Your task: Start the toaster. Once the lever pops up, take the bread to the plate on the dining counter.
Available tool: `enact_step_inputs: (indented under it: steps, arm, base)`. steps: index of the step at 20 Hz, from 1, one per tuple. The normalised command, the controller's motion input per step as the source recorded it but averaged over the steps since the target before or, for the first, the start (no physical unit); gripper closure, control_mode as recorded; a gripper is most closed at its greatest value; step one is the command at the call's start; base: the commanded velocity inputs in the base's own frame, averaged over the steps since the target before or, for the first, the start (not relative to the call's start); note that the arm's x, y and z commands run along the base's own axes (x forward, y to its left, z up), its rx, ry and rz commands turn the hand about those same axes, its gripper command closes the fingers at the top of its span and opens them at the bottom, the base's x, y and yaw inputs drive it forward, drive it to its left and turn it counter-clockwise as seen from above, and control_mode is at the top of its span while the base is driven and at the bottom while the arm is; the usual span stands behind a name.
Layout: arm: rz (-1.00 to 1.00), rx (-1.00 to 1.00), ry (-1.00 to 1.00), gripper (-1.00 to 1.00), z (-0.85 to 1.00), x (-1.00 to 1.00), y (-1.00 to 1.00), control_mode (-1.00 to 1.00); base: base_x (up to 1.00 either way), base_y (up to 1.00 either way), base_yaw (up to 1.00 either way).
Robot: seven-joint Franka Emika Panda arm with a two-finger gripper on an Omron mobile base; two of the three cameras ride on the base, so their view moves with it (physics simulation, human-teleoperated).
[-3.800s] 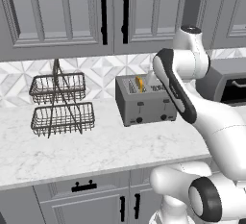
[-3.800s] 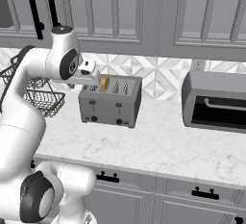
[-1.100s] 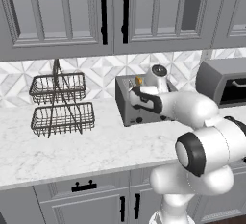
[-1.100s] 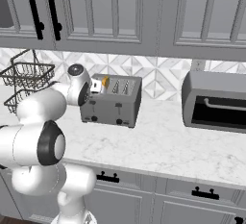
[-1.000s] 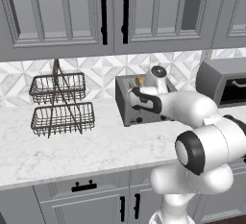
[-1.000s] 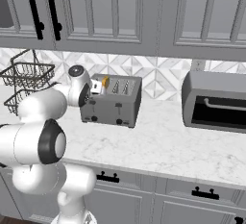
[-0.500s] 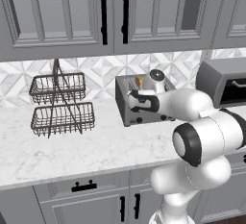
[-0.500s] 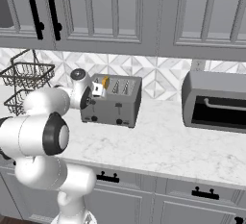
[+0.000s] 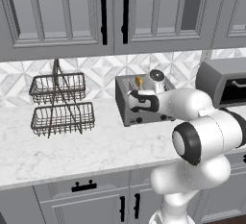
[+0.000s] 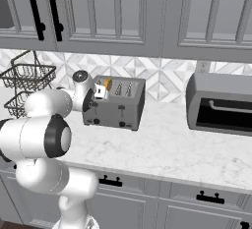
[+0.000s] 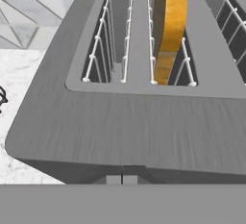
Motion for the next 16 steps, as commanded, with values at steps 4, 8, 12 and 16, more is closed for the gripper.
enact_step_inputs:
  steps: [4,8,12,16]
  arm:
    - [0.00,0.00,0.01,1.00,-0.28,0.15,0.00,-1.00]
    - [0.00,0.00,0.07,1.00,-0.56,0.00,0.00,-1.00]
    - [0.00,0.00,0.06,1.00,-0.56,0.00,0.00,-1.00]
    - [0.00,0.00,0.05,1.00,-0.55,0.00,0.00,-1.00]
  base:
    - [0.00,0.00,0.00]
    - [0.00,0.00,0.00]
    - [0.00,0.00,0.00]
    - [0.00,0.00,0.00]
